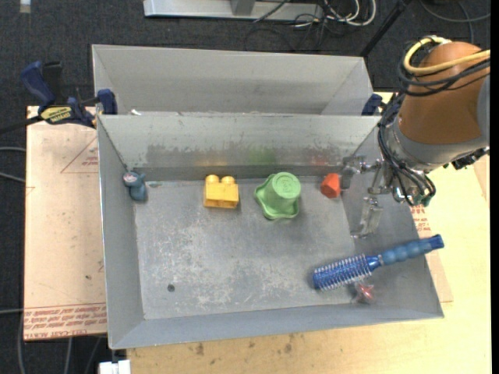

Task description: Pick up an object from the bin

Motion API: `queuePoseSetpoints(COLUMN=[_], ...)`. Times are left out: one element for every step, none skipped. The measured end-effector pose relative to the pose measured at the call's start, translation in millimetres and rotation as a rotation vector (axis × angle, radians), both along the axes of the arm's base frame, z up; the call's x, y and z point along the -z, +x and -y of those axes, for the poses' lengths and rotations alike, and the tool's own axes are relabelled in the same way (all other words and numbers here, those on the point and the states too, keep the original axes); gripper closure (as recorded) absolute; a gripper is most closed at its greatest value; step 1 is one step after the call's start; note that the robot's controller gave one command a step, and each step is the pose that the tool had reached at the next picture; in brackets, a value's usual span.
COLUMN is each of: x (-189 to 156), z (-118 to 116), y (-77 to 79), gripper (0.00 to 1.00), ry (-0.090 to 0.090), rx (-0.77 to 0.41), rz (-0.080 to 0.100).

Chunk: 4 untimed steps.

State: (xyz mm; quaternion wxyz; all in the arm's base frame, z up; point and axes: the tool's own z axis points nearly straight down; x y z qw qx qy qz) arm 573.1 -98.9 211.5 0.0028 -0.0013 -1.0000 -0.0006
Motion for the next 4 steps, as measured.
queuePoseSetpoints(x=[68.6, 46.3, 141.5, 137.7], z=[41.4, 15.5, 22.4, 13.4], y=[-44.8, -52.5, -59.6, -73.7], gripper=[0.0, 0.0, 0.0, 0.0], ry=[0.003, 0.001, 0.002, -0.002], rx=[-0.23, -0.512, -0.541, -0.636], rz=[0.002, 0.009, 0.014, 0.018])
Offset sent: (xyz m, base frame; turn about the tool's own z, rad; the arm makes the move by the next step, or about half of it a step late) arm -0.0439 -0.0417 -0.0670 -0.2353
